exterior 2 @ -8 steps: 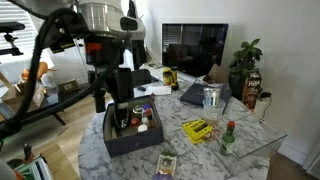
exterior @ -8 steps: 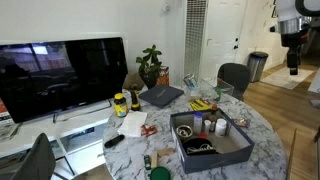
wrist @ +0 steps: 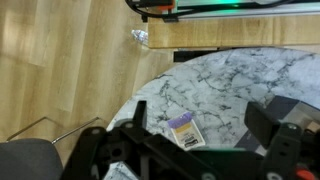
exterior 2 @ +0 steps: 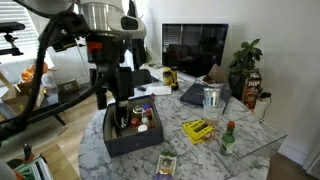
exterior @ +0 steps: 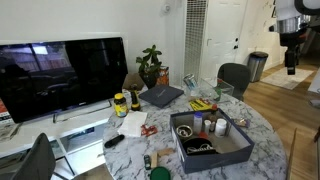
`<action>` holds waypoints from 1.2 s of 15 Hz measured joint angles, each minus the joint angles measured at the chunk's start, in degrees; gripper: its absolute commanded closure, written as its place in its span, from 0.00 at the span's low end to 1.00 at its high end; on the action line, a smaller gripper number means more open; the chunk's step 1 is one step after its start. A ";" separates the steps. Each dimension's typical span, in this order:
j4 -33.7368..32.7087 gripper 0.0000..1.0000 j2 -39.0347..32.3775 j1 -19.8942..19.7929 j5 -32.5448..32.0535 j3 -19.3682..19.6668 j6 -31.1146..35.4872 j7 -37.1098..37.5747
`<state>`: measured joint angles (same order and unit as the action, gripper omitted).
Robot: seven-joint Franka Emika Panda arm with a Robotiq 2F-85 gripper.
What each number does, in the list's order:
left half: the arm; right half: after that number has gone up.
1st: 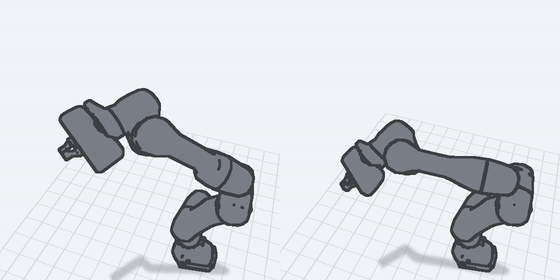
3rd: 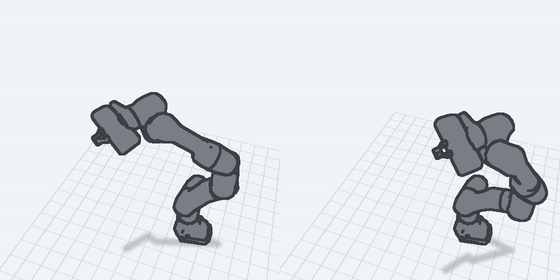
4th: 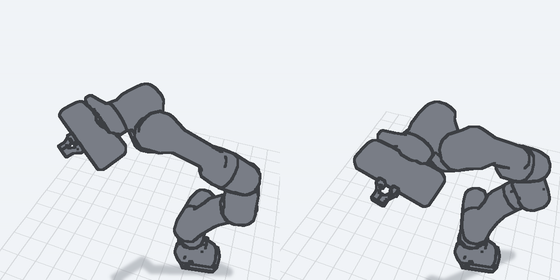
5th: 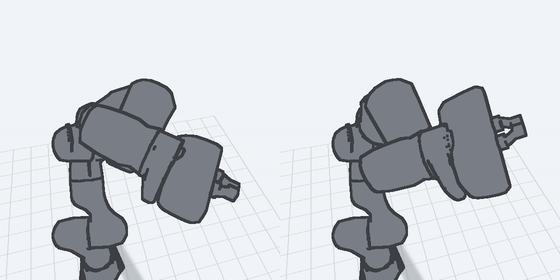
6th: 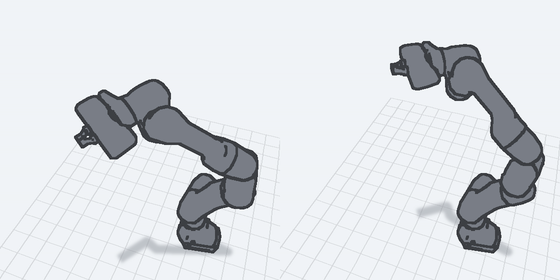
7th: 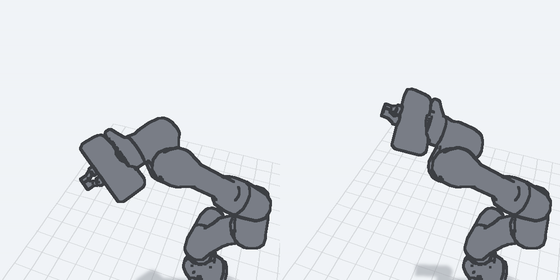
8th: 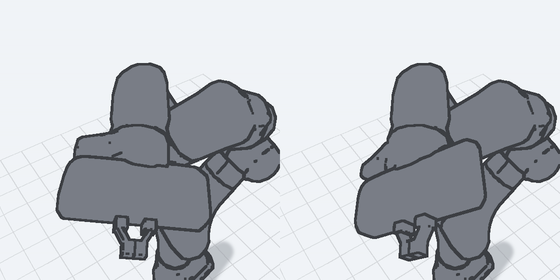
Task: Put the green bottle inside the box
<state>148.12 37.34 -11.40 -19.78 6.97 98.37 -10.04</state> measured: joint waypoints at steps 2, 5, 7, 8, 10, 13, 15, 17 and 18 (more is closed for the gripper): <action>-2.07 0.00 -2.80 0.60 4.40 0.19 3.21 3.77; -6.07 0.00 -11.25 1.23 9.71 0.20 14.87 10.74; -9.01 0.00 -18.22 1.23 10.46 0.08 24.59 15.88; -10.81 0.00 -21.99 1.12 10.41 0.05 29.28 18.64; -15.12 0.00 -29.20 0.49 9.51 0.06 35.98 24.23; -23.12 0.00 -38.79 -1.05 5.39 1.26 39.01 32.77; -28.36 0.00 -44.37 -1.65 5.05 3.56 37.63 35.57; -32.67 0.00 -48.82 -2.27 8.07 5.35 34.17 34.99; -34.01 0.00 -50.23 -2.49 8.67 5.67 33.71 34.82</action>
<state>114.11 -12.89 -13.89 -11.11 12.64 132.09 24.79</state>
